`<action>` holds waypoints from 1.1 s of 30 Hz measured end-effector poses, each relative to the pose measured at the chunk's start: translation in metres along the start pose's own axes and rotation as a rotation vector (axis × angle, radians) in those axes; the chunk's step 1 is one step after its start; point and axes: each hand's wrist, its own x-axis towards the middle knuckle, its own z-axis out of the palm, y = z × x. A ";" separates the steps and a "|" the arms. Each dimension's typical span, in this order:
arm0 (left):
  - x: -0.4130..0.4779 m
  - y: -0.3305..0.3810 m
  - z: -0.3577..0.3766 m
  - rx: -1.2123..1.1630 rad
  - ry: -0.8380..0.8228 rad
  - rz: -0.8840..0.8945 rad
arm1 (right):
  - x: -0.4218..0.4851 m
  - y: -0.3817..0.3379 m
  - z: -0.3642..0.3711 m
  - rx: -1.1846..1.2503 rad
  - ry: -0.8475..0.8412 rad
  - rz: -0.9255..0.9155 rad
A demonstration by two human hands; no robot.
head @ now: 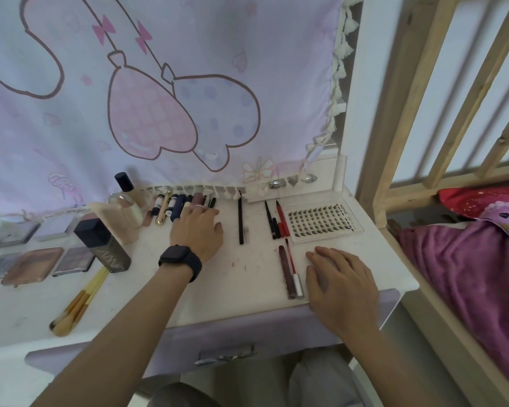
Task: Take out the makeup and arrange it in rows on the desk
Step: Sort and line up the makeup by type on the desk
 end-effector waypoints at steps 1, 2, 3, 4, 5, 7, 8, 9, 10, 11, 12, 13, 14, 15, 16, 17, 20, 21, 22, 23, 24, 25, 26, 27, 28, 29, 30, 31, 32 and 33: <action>-0.001 -0.006 0.002 0.042 -0.033 -0.010 | 0.000 0.000 0.000 -0.001 0.006 -0.003; -0.002 -0.009 0.005 0.077 -0.048 0.001 | 0.000 0.000 0.000 -0.001 0.010 -0.004; -0.006 -0.011 0.007 0.104 -0.044 0.025 | 0.000 0.000 0.000 -0.004 0.011 -0.004; -0.009 -0.011 0.009 0.122 -0.030 0.050 | 0.000 -0.001 0.000 -0.008 0.011 -0.002; -0.012 -0.011 0.010 0.126 -0.014 0.068 | 0.000 -0.001 0.000 -0.011 0.013 0.001; -0.016 -0.010 0.011 0.089 -0.006 0.072 | 0.000 -0.002 0.000 -0.010 0.016 0.006; -0.017 -0.010 0.011 0.042 -0.005 0.056 | 0.000 -0.002 0.000 -0.009 0.013 0.009; -0.017 -0.010 0.010 -0.012 -0.004 0.029 | 0.000 -0.002 -0.001 -0.012 0.008 0.012; -0.017 -0.010 0.010 -0.059 -0.002 -0.002 | 0.000 -0.002 -0.001 -0.015 0.003 0.016; -0.016 -0.011 0.009 -0.090 -0.002 -0.028 | 0.000 -0.002 -0.001 -0.017 -0.002 0.019; -0.017 -0.012 0.009 -0.102 -0.009 -0.051 | 0.000 -0.003 -0.001 -0.019 -0.006 0.023; -0.017 -0.014 0.009 -0.109 -0.014 -0.075 | 0.000 -0.003 -0.001 -0.021 -0.008 0.027; -0.017 -0.015 0.009 -0.115 -0.021 -0.102 | 0.000 -0.004 -0.002 -0.021 -0.007 0.028; -0.016 -0.016 0.009 -0.124 -0.026 -0.126 | 0.000 -0.004 -0.003 -0.018 -0.002 0.029; -0.016 -0.017 0.008 -0.126 -0.038 -0.150 | 0.000 -0.005 -0.003 -0.013 0.006 0.026; -0.015 -0.019 0.007 -0.127 -0.053 -0.170 | 0.000 -0.006 -0.004 -0.007 0.013 0.023; -0.018 -0.020 -0.001 -0.139 -0.099 -0.218 | 0.000 -0.008 -0.006 0.011 0.023 0.026; -0.021 -0.020 -0.004 -0.139 -0.112 -0.232 | 0.000 -0.008 -0.007 0.013 0.023 0.026; -0.023 -0.020 -0.006 -0.127 -0.124 -0.246 | 0.000 -0.008 -0.007 0.014 0.024 0.025; -0.026 -0.020 -0.010 -0.118 -0.136 -0.257 | 0.000 -0.009 -0.007 0.013 0.026 0.024; -0.029 -0.020 -0.013 -0.120 -0.154 -0.264 | 0.000 -0.009 -0.007 0.010 0.027 0.024; -0.031 -0.021 -0.015 -0.136 -0.175 -0.273 | 0.000 -0.008 -0.007 0.005 0.025 0.024; -0.033 -0.023 -0.016 -0.172 -0.193 -0.283 | 0.000 -0.008 -0.008 -0.001 0.022 0.022; -0.036 -0.025 -0.017 -0.237 -0.207 -0.297 | 0.000 -0.008 -0.008 -0.007 0.018 0.021; -0.040 -0.028 -0.017 -0.350 -0.217 -0.315 | 0.000 -0.008 -0.008 -0.009 0.015 0.019; -0.046 -0.029 -0.017 -0.503 -0.223 -0.330 | 0.000 -0.008 -0.008 -0.010 0.013 0.017; -0.052 -0.029 -0.018 -0.676 -0.229 -0.335 | 0.000 -0.008 -0.008 -0.008 0.009 0.020; -0.061 -0.027 -0.021 -0.847 -0.238 -0.333 | 0.000 -0.008 -0.009 -0.008 0.006 0.022; -0.070 -0.024 -0.023 -0.983 -0.248 -0.319 | 0.000 -0.009 -0.009 -0.007 -0.001 0.027; -0.079 -0.021 -0.027 -1.073 -0.259 -0.299 | -0.001 -0.009 -0.010 -0.006 -0.013 0.037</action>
